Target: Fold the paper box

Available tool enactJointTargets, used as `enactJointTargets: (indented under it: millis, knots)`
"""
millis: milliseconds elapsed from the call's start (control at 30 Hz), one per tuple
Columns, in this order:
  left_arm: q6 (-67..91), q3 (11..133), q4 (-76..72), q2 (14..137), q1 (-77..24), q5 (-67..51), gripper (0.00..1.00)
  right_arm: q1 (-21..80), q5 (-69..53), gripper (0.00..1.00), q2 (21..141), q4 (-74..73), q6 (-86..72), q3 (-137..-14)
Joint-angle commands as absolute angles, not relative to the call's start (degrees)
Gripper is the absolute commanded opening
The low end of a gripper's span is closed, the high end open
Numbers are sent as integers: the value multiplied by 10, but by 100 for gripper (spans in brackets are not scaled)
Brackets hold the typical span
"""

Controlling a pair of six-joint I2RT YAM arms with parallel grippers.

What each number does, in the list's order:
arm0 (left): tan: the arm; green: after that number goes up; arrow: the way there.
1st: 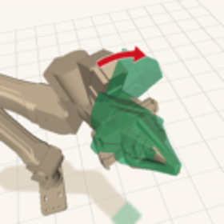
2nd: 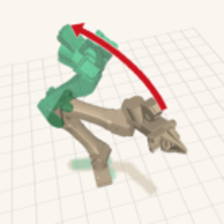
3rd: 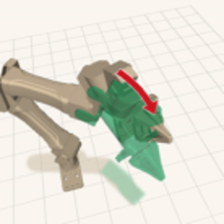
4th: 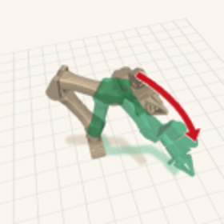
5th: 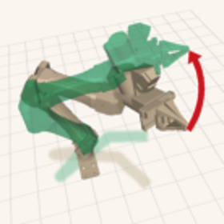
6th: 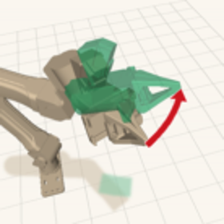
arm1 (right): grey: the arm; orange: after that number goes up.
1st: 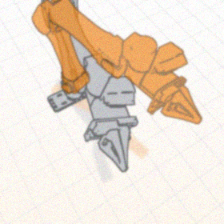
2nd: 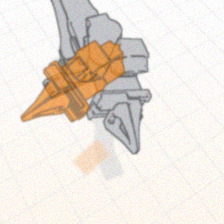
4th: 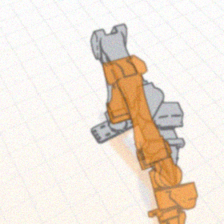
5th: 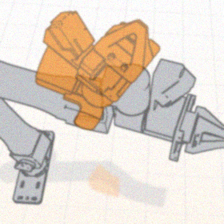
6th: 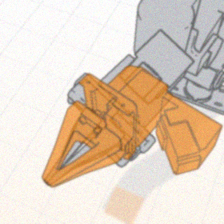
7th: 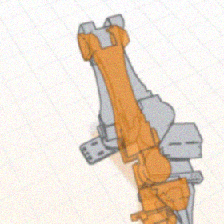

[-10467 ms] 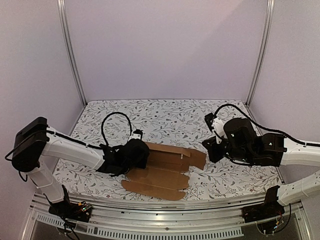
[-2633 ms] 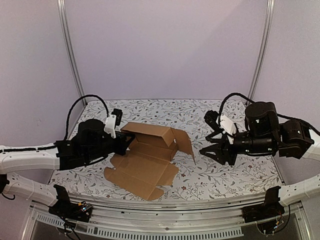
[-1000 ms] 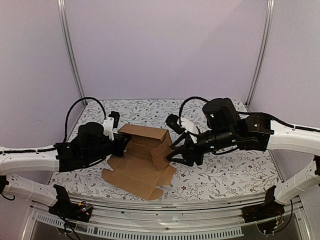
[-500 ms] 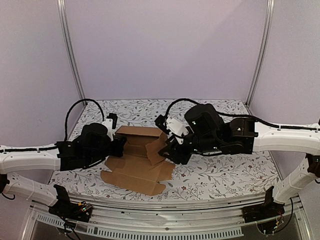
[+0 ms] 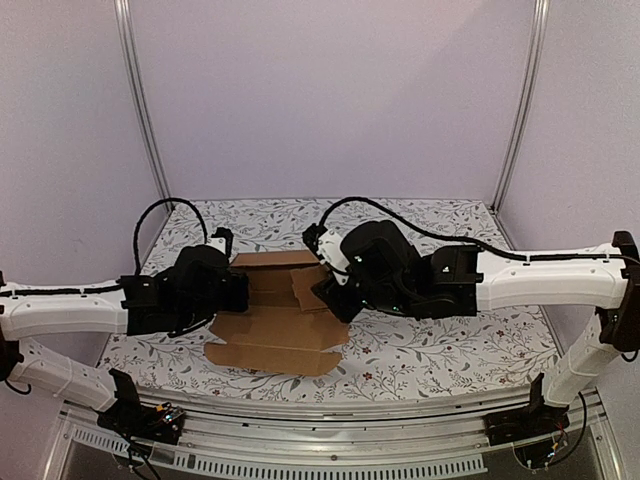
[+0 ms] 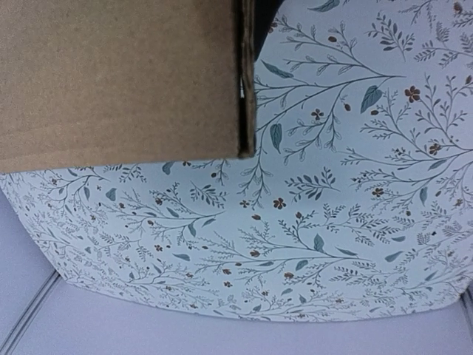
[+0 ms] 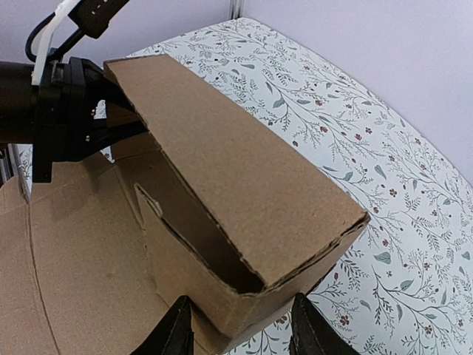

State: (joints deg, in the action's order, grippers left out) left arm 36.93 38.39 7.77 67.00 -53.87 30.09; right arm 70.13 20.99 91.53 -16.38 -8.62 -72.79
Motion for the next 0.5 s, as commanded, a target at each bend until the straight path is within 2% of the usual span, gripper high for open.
enactJointTargets:
  millis: [0,467]
  knots:
    - [403,415,117,684,-562,330,0,709,265,43,943,-122,-117,-746]
    - [492,449,169,725,-591,359,0,726,369,38,1004,-74,-147,-760]
